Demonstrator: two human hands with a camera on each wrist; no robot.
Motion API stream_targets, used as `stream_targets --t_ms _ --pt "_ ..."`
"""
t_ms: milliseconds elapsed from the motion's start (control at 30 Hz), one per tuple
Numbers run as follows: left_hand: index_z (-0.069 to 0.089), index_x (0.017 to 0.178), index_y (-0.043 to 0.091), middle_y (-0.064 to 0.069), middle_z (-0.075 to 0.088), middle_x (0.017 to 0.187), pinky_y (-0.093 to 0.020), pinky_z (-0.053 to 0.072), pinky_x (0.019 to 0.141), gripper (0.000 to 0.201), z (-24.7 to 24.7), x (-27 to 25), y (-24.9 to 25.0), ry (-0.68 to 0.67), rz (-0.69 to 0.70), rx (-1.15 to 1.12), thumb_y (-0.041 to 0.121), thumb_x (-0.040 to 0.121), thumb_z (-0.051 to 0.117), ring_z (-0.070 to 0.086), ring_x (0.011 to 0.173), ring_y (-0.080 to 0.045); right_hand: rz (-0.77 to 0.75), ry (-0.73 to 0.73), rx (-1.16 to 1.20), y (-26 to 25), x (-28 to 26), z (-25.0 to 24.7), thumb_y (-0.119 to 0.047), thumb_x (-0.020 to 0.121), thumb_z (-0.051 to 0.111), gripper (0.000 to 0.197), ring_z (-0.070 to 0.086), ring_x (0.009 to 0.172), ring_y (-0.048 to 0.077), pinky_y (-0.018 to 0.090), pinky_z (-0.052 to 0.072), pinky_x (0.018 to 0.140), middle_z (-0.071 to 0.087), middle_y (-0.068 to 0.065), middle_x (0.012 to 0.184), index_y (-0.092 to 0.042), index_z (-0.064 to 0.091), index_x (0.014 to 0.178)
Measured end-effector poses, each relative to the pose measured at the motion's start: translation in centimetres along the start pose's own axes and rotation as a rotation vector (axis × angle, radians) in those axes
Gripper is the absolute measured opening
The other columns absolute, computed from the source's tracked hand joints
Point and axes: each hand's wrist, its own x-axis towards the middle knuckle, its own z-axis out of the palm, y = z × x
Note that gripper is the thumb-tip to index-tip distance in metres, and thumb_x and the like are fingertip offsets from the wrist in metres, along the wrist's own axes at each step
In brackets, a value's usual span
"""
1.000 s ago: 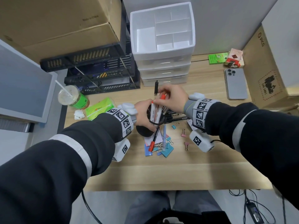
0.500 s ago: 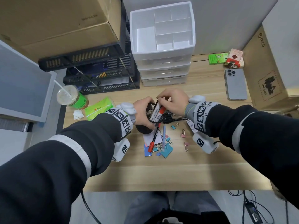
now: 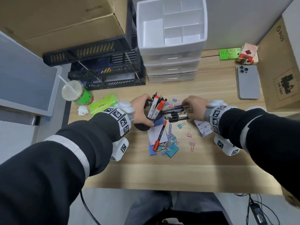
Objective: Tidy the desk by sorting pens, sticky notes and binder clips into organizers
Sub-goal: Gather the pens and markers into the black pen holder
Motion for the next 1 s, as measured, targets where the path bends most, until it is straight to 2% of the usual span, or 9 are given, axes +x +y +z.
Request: stream_targets --t_ms 100,233,367,533,633,767,833,900,1000 --pt "0.049 0.125 0.016 0.0 0.062 0.108 -0.036 0.054 0.083 0.095 0.0 -0.1 -0.6 -0.009 -0.011 0.012 0.038 0.046 0.096 0.061 0.096 -0.019 -0.099 -0.025 -0.053 -1.0 0.1 1.2 -0.012 0.08 0.072 0.04 0.06 0.095 0.023 0.03 0.044 0.074 0.06 0.001 0.111 -0.019 0.063 0.118" --pt "0.049 0.125 0.015 0.0 0.062 0.107 -0.037 0.054 0.083 0.094 0.0 0.0 -1.2 -0.013 -0.025 0.012 0.037 0.046 0.096 0.061 0.095 -0.019 -0.152 -0.046 -0.133 -1.9 1.4 3.0 -0.005 0.074 0.073 0.052 0.059 0.088 0.024 0.035 0.051 0.07 0.055 0.004 0.114 -0.018 0.058 0.123" --pt "0.048 0.127 0.014 0.0 0.061 0.109 -0.036 0.054 0.085 0.095 0.3 0.4 -1.5 -0.026 -0.031 0.014 0.037 0.047 0.096 0.06 0.096 -0.018 -0.146 -0.074 -0.18 -1.8 2.5 4.3 -0.007 0.074 0.072 0.052 0.057 0.075 0.022 0.036 0.054 0.066 0.05 0.005 0.108 -0.018 0.054 0.122" --pt "0.047 0.128 0.015 0.001 0.061 0.109 -0.035 0.053 0.084 0.096 0.6 0.8 -1.6 -0.046 -0.035 0.01 0.039 0.048 0.095 0.06 0.097 -0.018 -0.098 -0.122 -0.238 -2.6 2.8 3.6 -0.018 0.073 0.077 0.043 0.056 0.072 0.021 0.041 0.057 0.067 0.047 0.004 0.104 -0.019 0.052 0.108" --pt "0.047 0.129 0.016 0.001 0.06 0.11 -0.034 0.053 0.084 0.098 0.5 1.1 -1.7 -0.054 -0.039 0.013 0.04 0.047 0.095 0.06 0.097 -0.018 -0.095 -0.152 -0.267 -3.0 3.0 3.1 -0.018 0.076 0.074 0.038 0.056 0.073 0.02 0.038 0.055 0.068 0.05 0.003 0.105 -0.019 0.052 0.107" --pt "0.046 0.129 0.017 0.001 0.06 0.111 -0.035 0.054 0.084 0.1 0.4 1.5 -1.8 -0.055 -0.04 0.018 0.042 0.046 0.095 0.06 0.097 -0.018 -0.096 -0.2 -0.334 -3.1 3.3 2.8 -0.017 0.082 0.067 0.031 0.058 0.074 0.019 0.037 0.057 0.067 0.053 -0.002 0.096 -0.024 0.043 0.099" --pt "0.046 0.13 0.016 0.001 0.06 0.111 -0.034 0.053 0.083 0.099 0.4 1.6 -1.8 -0.054 -0.042 0.024 0.041 0.047 0.095 0.06 0.097 -0.017 -0.075 -0.217 -0.359 -3.2 3.5 2.8 -0.017 0.083 0.065 0.02 0.06 0.071 0.018 0.037 0.059 0.065 0.054 -0.003 0.092 -0.019 0.051 0.097" --pt "0.046 0.129 0.017 0.001 0.06 0.11 -0.032 0.052 0.082 0.099 0.5 1.6 -1.8 -0.053 -0.041 0.027 0.041 0.047 0.095 0.06 0.096 -0.017 -0.057 -0.249 -0.374 -3.2 3.7 2.9 -0.017 0.084 0.064 0.015 0.061 0.068 0.017 0.036 0.059 0.063 0.055 -0.003 0.09 -0.021 0.058 0.097" --pt "0.046 0.129 0.017 0.001 0.06 0.11 -0.031 0.051 0.081 0.099 0.5 1.7 -1.9 -0.059 -0.043 0.026 0.041 0.047 0.095 0.06 0.096 -0.017 -0.049 -0.269 -0.397 -3.3 3.9 2.8 -0.019 0.081 0.065 0.014 0.061 0.065 0.018 0.035 0.059 0.062 0.056 -0.003 0.088 -0.022 0.06 0.093"
